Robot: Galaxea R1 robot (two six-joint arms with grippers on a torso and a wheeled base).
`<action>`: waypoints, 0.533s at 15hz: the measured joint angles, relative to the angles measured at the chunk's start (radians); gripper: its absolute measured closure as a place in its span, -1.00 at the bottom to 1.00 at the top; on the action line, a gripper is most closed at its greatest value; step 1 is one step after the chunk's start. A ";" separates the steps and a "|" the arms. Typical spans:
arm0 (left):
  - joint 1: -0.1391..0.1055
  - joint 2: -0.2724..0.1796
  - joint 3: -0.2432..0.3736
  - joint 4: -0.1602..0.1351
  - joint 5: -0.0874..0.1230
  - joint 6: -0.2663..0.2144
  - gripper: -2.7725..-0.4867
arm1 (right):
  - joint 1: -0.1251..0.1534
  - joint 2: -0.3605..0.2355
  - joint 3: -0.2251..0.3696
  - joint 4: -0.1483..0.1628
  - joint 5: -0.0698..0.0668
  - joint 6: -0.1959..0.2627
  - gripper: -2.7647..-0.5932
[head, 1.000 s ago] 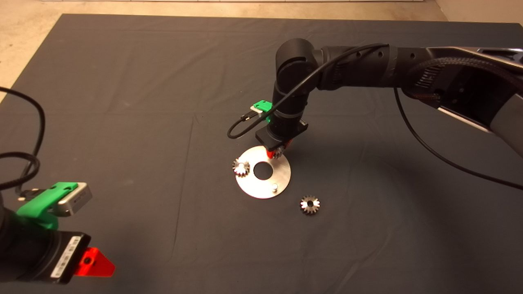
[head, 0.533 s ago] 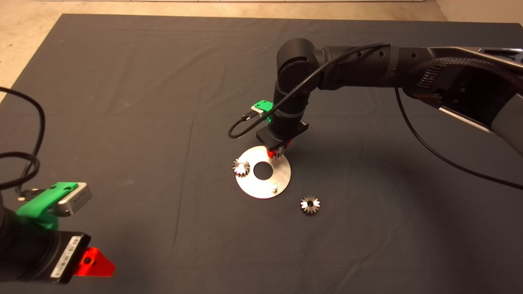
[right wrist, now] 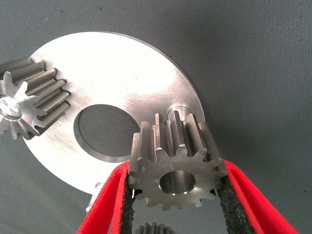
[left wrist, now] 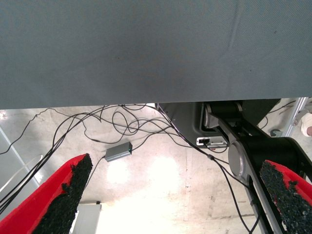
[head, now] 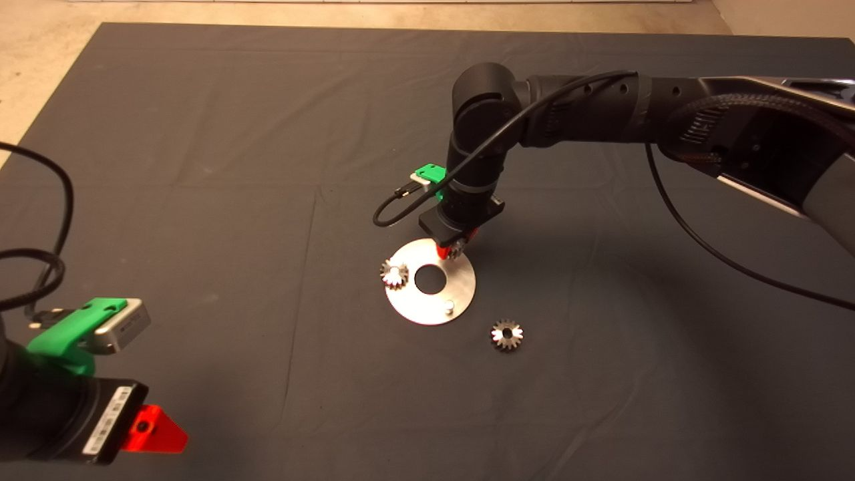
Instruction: Install three planetary gears onto the carrier pins
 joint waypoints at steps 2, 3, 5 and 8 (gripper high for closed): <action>0.000 0.000 0.000 0.000 0.000 0.000 -0.77 | 0.000 0.002 0.000 -0.004 0.000 0.000 0.58; 0.000 0.000 0.000 0.000 0.000 0.000 -0.77 | 0.000 0.002 0.000 -0.004 0.000 0.000 0.58; 0.000 0.000 0.000 0.000 0.000 0.000 -0.77 | 0.000 0.002 0.000 -0.005 -0.001 0.000 0.58; 0.000 0.000 0.000 0.000 0.000 0.000 -0.77 | -0.001 0.001 -0.001 -0.016 -0.005 0.000 0.58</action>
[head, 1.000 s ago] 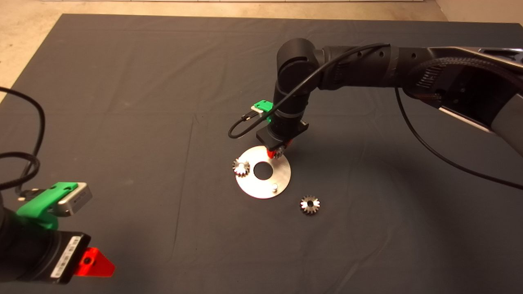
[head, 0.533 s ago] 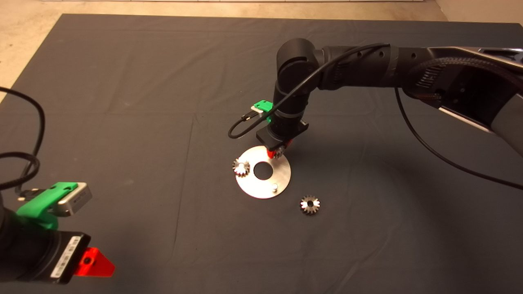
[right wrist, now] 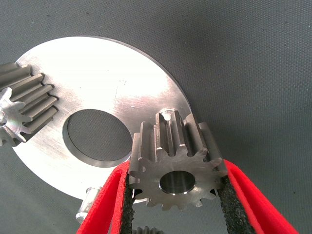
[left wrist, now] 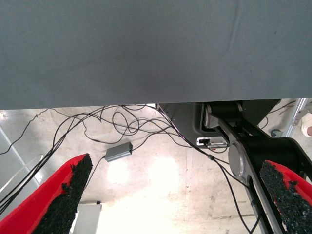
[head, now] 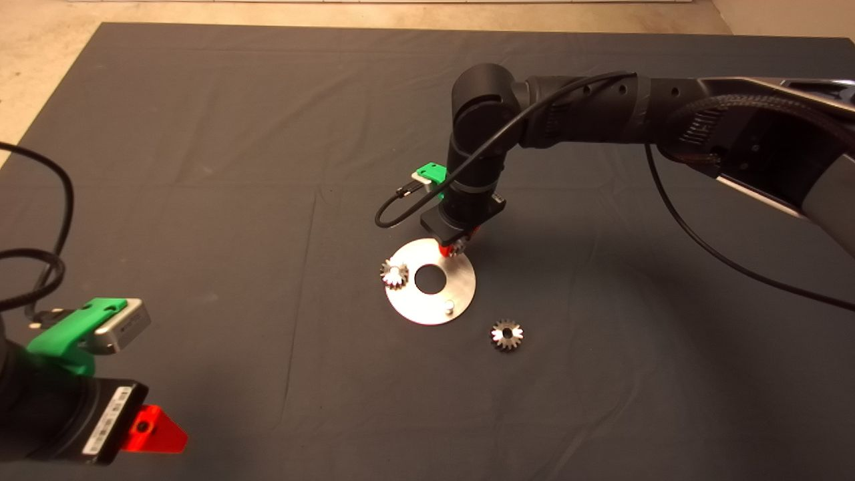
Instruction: Install three planetary gears onto the carrier pins
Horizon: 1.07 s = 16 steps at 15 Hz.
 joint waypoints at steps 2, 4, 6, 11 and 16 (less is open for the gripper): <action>0.000 0.000 0.000 0.000 0.000 0.000 -0.77 | 0.000 0.000 0.000 -0.001 0.000 0.000 0.58; 0.000 0.000 0.000 0.000 0.000 0.000 -0.77 | 0.001 0.000 0.000 -0.001 0.000 0.000 0.58; 0.000 0.000 0.000 0.000 0.000 0.000 -0.77 | 0.004 0.000 0.000 -0.003 -0.001 0.000 0.58; 0.000 0.000 0.000 0.000 0.000 0.000 -0.77 | 0.017 0.001 0.000 -0.009 -0.004 0.000 0.58; 0.000 0.000 0.000 0.000 0.000 0.000 -0.77 | 0.017 0.013 0.000 -0.009 -0.004 0.000 0.58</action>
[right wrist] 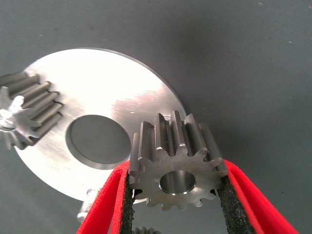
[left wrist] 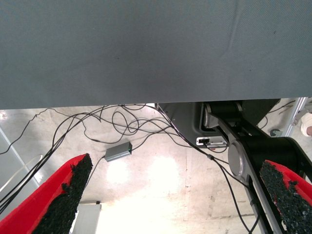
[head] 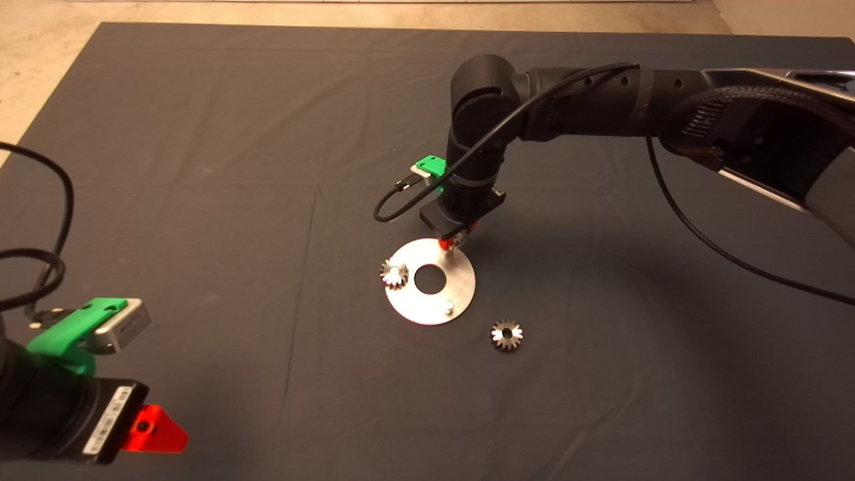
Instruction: Install three planetary gears onto the carrier pins
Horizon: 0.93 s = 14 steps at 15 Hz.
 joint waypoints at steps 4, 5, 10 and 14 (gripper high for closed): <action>0.000 0.000 0.000 0.000 0.000 0.000 -0.77 | 0.000 0.008 0.000 0.000 0.000 0.000 0.58; 0.000 0.000 0.000 0.000 0.000 0.000 -0.77 | 0.000 0.008 0.000 0.000 0.000 0.000 0.58; 0.000 0.000 0.000 0.000 0.000 0.000 -0.77 | 0.000 0.007 0.000 0.000 0.000 0.000 0.58; 0.000 0.000 0.000 0.000 0.000 0.000 -0.77 | 0.000 0.007 0.000 0.000 0.000 0.000 0.58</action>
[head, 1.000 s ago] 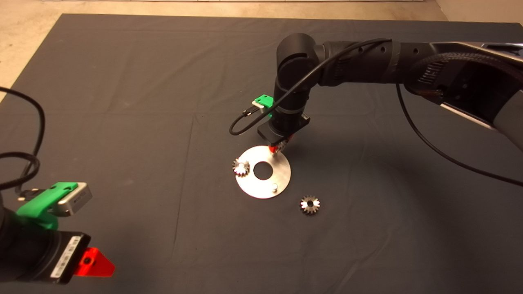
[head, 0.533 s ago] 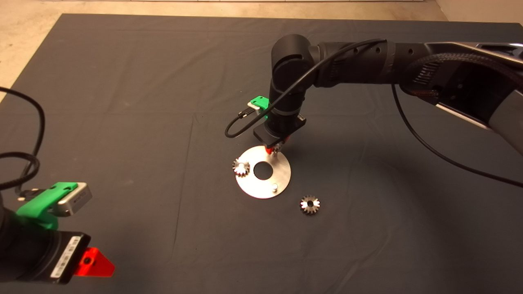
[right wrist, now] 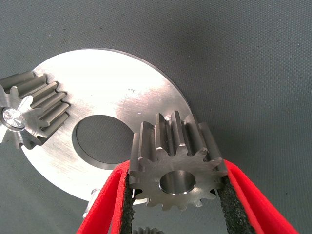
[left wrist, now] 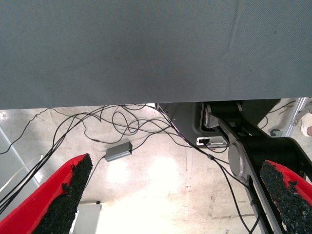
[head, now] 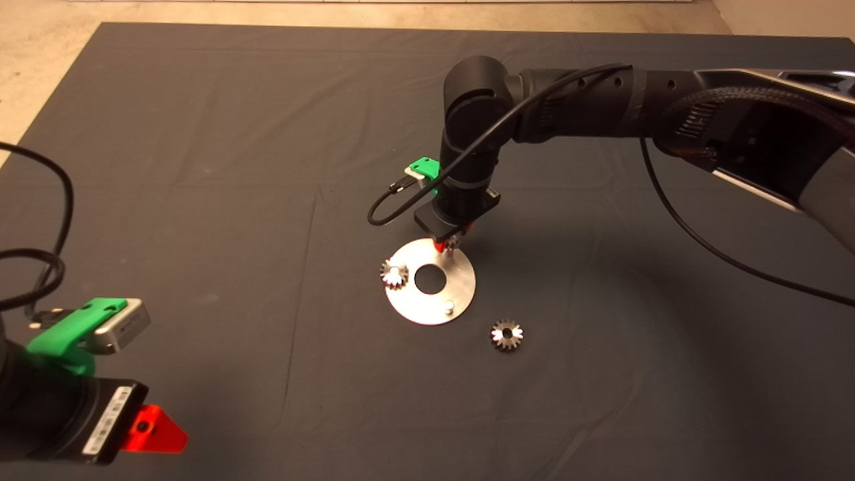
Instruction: Install three planetary gears onto the carrier pins
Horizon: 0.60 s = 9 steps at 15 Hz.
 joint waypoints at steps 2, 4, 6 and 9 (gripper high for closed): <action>0.000 0.000 0.000 0.000 0.000 0.000 -0.77 | 0.000 0.000 0.000 0.000 0.000 0.000 0.58; 0.000 0.000 0.000 0.000 0.000 0.000 -0.77 | 0.000 0.000 0.000 0.000 0.000 -0.003 0.58; 0.000 0.000 0.000 0.000 0.000 0.000 -0.77 | 0.000 -0.001 0.000 0.000 0.000 -0.003 0.58; 0.000 0.000 0.000 0.000 0.000 0.000 -0.77 | 0.000 -0.003 0.009 0.000 -0.001 -0.003 0.58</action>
